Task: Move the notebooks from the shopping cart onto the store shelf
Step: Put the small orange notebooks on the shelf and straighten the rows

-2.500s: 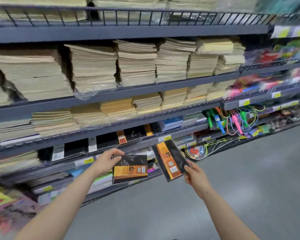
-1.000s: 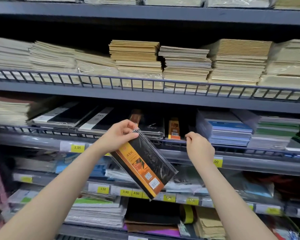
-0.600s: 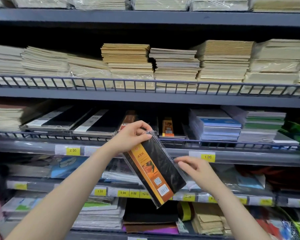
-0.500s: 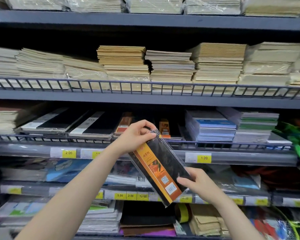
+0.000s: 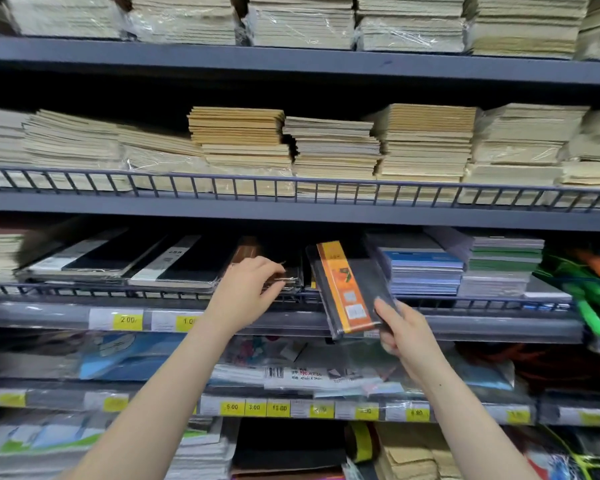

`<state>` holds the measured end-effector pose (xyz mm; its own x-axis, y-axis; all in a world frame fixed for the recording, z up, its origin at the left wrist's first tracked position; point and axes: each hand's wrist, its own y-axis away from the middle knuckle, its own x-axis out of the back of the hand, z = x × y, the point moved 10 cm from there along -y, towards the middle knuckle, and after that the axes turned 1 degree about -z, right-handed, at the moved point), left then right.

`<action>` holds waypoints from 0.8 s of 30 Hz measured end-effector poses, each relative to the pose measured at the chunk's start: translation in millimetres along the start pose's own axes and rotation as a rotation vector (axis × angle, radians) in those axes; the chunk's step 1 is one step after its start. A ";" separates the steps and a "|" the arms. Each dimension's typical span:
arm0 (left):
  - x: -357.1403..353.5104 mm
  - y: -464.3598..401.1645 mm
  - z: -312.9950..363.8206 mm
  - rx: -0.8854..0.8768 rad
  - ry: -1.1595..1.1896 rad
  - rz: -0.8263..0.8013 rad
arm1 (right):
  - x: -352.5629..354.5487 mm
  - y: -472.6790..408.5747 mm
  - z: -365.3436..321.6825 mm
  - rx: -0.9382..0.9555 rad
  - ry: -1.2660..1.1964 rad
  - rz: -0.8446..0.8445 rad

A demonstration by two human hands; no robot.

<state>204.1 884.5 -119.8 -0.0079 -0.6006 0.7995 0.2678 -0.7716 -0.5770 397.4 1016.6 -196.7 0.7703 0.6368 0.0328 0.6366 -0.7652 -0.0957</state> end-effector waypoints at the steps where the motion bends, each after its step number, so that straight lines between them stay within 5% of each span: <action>1: 0.2 -0.2 -0.3 -0.002 -0.005 0.011 | -4.4 -12.7 -1.4 -0.021 0.002 0.029; 7: 1.1 0.0 -2.2 -0.002 0.011 0.058 | -29.9 -64.9 -17.8 -0.076 0.157 0.118; 14: -4.3 4.8 -7.1 -0.044 -0.002 0.103 | -12.6 -33.0 -45.3 0.319 1.031 0.355; 18: -6.9 4.4 -6.1 -0.072 -0.059 0.113 | -51.7 -8.0 -44.1 0.626 1.255 0.245; 24: -15.7 39.7 71.4 -0.269 -0.139 0.298 | -53.3 -13.7 -26.6 0.625 1.221 0.186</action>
<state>283.6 878.2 -143.4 0.1668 -0.7861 0.5951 -0.0222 -0.6064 -0.7948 348.6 990.6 -170.7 0.5909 -0.2028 0.7808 0.6500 -0.4536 -0.6097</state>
